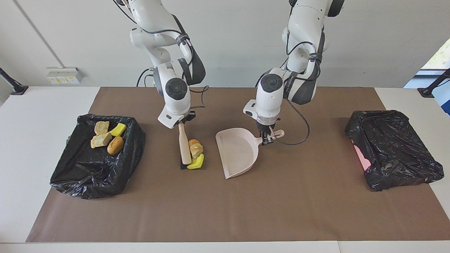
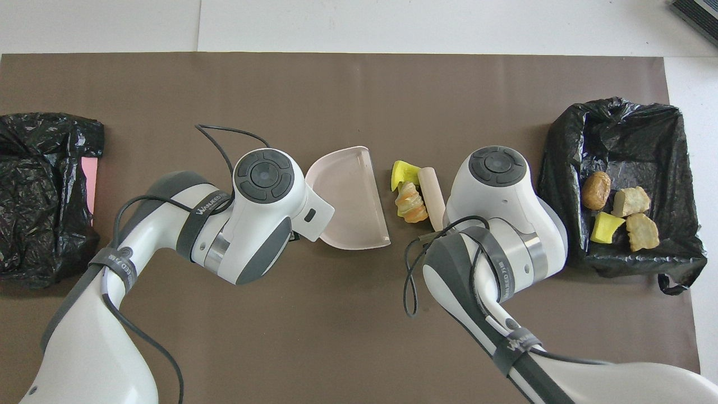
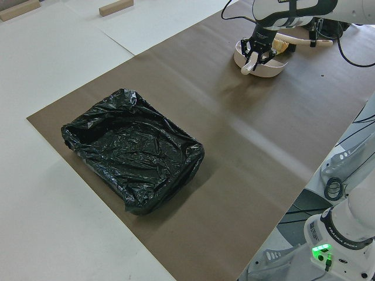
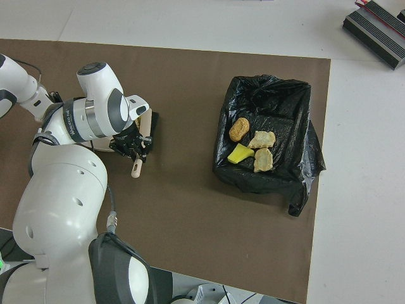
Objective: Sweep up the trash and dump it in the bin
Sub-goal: 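Sweep the sponge and chunk into the dustpan with the right gripper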
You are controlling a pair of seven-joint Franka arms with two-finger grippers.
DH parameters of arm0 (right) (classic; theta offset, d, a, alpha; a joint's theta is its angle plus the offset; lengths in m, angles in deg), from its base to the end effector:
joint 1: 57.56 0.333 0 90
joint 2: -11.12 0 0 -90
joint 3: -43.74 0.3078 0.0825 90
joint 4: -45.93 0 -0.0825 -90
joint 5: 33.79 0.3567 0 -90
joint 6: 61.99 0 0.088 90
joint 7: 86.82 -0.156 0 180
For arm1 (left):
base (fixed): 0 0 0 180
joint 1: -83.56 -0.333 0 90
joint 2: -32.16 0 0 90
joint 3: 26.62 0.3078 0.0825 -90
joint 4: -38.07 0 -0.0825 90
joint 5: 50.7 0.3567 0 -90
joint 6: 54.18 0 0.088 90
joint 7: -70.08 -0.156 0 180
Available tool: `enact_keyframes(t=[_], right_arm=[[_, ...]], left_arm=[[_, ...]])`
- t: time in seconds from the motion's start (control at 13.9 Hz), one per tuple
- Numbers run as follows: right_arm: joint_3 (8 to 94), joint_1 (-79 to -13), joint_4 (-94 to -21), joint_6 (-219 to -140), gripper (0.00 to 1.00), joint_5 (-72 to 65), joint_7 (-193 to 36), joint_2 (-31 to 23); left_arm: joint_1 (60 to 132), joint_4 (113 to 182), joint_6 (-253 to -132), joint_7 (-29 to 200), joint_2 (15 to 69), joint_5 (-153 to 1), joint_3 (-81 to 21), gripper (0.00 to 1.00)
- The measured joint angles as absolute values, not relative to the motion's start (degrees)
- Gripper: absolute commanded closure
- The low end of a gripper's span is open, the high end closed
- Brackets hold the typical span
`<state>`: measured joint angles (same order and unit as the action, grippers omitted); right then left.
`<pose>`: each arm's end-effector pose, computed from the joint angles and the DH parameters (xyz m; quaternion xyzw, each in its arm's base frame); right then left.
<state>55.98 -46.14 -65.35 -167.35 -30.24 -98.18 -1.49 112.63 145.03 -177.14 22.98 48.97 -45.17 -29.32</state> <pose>0.4774 0.2160 0.3122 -0.9815 -0.0941 0.1668 0.0013 0.5117 -0.3063 0.3173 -0.7554 0.6544 0.0112 0.0323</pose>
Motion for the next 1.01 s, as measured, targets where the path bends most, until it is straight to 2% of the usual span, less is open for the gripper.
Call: enact_keyframes(t=[0.29,0.58,0.79,1.01], right_arm=[[56.03,-41.58,-63.61,-170.24,1.00,-18.76,-101.45,-2.87],[55.97,-41.09,-58.61,-170.58,1.00,-9.07,-101.56,-4.90],[55.47,-42.26,-54.14,-164.32,1.00,-9.85,-101.63,-5.35],[55.15,-42.77,-50.93,-156.93,1.00,-15.65,-104.69,-3.58]], left_arm=[[112.55,145.05,-177.14,22.98,48.96,-45.17,-29.12,1.00],[112.40,145.06,-177.18,22.97,48.95,-45.17,-28.86,1.00],[111.99,145.06,-177.31,22.91,48.95,-45.17,-28.64,1.00],[110.83,145.06,-177.79,20.09,48.95,-45.17,-28.64,1.00]])
